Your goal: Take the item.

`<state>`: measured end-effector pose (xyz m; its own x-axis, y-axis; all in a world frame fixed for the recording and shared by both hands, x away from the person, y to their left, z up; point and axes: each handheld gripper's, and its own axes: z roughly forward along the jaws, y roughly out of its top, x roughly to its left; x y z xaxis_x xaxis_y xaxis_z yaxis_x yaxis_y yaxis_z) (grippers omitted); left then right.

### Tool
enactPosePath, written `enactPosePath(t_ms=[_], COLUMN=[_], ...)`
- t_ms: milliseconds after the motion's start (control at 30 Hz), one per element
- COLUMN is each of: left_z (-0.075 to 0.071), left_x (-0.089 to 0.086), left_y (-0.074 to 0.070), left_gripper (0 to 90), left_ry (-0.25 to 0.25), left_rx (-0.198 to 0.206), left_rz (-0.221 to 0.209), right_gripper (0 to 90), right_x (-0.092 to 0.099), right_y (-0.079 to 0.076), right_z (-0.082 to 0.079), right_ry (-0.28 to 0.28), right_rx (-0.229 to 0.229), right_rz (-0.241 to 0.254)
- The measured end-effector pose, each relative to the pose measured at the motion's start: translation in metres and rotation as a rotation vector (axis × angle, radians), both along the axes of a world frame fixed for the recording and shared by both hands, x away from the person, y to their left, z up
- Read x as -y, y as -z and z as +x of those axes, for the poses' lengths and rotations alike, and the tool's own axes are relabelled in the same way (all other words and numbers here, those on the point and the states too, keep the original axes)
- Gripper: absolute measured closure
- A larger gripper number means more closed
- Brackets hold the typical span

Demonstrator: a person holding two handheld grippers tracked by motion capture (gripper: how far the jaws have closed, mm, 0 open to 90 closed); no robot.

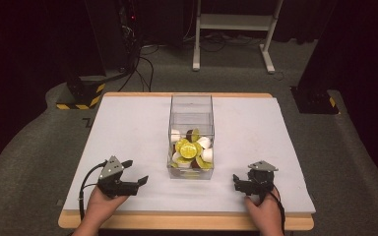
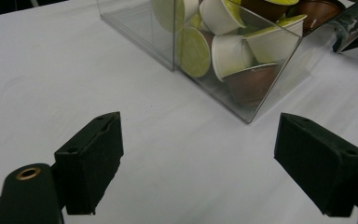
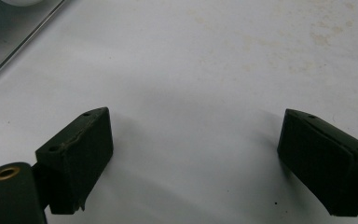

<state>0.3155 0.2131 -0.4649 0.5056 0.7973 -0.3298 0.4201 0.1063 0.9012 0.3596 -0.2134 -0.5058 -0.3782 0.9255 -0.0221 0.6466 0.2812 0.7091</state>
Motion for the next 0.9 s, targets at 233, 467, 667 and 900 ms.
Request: enactPosePath(t_ms=[233, 467, 667, 900], left_z=[-0.001, 0.002, 0.005, 0.007], left_x=[0.008, 0.021, 0.028, 0.035], left_y=[-0.006, -0.01, -0.013, -0.016], left_gripper=[16.1, 16.4, 16.4, 16.8], left_ry=[0.031, 0.052, 0.071, 0.086], left_rx=[0.011, 0.021, 0.028, 0.039], left_rz=[-0.004, -0.011, 0.0, -0.003], right_gripper=[10.3, 10.3, 10.3, 10.3], right_x=[0.0, 0.0, 0.0, 0.0], right_y=[0.0, 0.0, 0.0, 0.0], right_z=[0.0, 0.0, 0.0, 0.0], right_ry=[0.0, 0.001, 0.001, 0.0], right_rx=[0.0, 0.0, 0.0, 0.0], right_rz=[0.0, 0.0, 0.0, 0.0])
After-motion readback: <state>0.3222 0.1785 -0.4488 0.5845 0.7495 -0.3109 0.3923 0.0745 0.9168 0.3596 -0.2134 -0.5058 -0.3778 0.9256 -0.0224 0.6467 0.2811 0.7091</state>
